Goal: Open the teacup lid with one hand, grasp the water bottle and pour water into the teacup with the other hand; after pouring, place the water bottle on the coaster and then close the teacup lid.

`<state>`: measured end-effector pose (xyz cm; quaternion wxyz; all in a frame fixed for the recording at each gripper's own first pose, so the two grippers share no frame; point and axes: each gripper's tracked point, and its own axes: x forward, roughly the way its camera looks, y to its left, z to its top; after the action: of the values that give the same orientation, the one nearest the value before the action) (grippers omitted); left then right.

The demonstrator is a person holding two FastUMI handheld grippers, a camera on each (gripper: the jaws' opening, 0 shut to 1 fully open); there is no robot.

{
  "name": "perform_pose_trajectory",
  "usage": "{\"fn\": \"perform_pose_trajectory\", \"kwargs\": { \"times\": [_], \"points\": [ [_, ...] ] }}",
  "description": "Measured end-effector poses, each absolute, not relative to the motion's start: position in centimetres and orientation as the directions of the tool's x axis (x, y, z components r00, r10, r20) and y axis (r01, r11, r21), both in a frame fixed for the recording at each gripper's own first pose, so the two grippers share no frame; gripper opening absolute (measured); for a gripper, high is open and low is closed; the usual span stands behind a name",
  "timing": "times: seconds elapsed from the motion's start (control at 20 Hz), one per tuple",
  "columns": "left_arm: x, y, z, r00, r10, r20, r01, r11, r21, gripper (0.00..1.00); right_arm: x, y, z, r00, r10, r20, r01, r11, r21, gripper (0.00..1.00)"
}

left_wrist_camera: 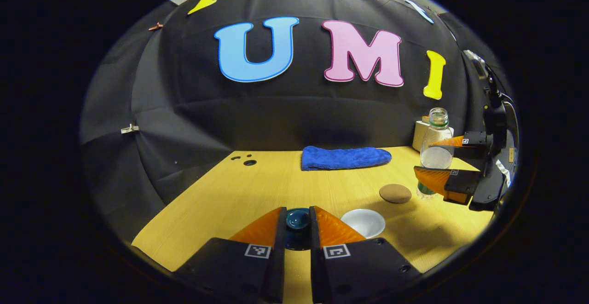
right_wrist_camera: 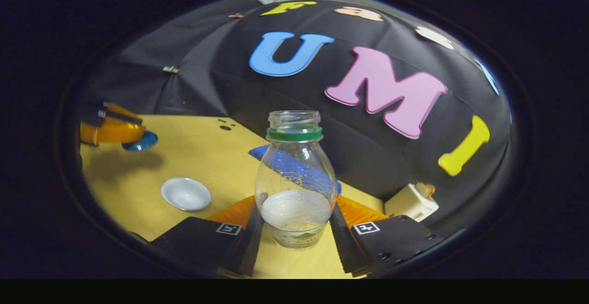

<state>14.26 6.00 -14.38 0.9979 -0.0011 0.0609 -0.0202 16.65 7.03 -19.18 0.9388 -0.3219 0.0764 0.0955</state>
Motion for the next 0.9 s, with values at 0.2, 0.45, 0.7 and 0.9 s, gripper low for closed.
{"fn": "perform_pose_trajectory", "kwargs": {
  "times": [0.2,0.45,0.7,0.9],
  "points": [
    [13.5,7.9,-14.3,0.995,-0.023,-0.099,0.023,1.000,-0.004,0.27,17.0,8.6,-20.3,0.953,0.199,-0.229,-0.303,0.616,-0.727,0.72],
    [12.7,10.0,-15.5,0.994,-0.006,-0.105,0.003,0.999,-0.033,0.24,17.6,9.3,-23.3,0.926,0.226,-0.302,-0.375,0.482,-0.792,0.72],
    [11.8,11.9,-17.1,0.991,0.010,-0.131,-0.015,0.999,-0.036,0.27,18.3,9.2,-24.5,0.921,0.221,-0.322,-0.383,0.348,-0.856,0.72],
    [11.7,12.7,-18.0,0.989,0.022,-0.148,-0.029,0.999,-0.045,0.27,19.5,9.4,-25.3,0.922,0.211,-0.325,-0.374,0.267,-0.888,0.72]
  ]
}}
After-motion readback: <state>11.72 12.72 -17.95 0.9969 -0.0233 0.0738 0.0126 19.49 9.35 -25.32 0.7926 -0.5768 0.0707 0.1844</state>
